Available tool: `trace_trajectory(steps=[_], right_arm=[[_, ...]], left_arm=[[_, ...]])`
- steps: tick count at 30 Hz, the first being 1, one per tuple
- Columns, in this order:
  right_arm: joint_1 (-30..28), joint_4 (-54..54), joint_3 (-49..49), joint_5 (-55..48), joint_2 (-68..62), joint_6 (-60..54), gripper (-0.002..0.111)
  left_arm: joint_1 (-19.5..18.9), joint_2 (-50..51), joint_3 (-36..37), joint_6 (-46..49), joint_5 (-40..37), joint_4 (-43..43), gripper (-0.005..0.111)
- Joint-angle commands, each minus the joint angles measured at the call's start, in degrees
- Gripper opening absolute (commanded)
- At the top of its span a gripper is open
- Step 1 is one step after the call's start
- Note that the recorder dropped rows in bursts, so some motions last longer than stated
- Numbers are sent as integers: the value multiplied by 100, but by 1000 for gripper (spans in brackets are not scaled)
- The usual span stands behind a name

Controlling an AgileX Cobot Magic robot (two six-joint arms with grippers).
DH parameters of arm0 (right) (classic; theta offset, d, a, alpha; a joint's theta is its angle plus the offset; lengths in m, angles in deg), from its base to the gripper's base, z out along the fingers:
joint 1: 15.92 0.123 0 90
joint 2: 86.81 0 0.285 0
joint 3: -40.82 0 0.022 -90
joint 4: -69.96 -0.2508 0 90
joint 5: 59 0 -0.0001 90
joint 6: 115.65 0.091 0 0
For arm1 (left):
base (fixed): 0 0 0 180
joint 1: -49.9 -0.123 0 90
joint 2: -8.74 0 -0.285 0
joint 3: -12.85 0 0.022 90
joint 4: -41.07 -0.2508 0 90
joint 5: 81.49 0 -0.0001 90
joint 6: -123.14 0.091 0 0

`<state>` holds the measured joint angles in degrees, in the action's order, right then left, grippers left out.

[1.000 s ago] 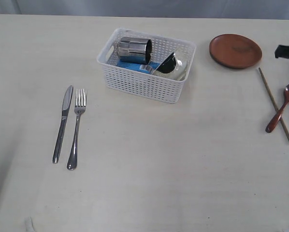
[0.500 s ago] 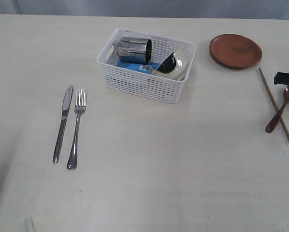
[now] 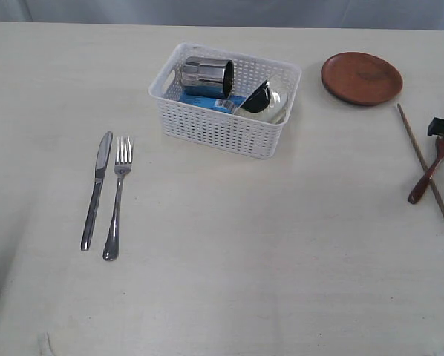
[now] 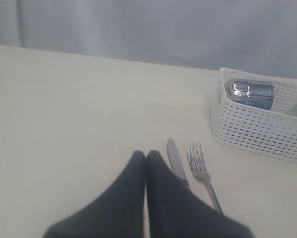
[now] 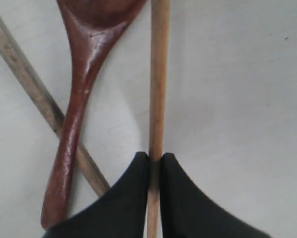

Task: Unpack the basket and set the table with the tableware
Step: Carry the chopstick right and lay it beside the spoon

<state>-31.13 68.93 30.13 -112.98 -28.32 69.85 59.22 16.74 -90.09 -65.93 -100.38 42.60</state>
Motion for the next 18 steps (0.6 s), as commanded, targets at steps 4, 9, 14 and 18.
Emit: trace_trajectory(steps=[4,9,14,18], right_arm=[[-202,103,-16,120,2,258,0],[-202,-208,-16,121,-135,37,1],[-202,-338,-5,166,-229,-44,26],[-202,-338,-5,247,-229,-44,40]], left_arm=[[-6,-21,16,3,63,26,0],[-6,-21,16,3,63,26,0],[-6,-21,16,3,63,26,0],[-6,-21,16,3,63,26,0]])
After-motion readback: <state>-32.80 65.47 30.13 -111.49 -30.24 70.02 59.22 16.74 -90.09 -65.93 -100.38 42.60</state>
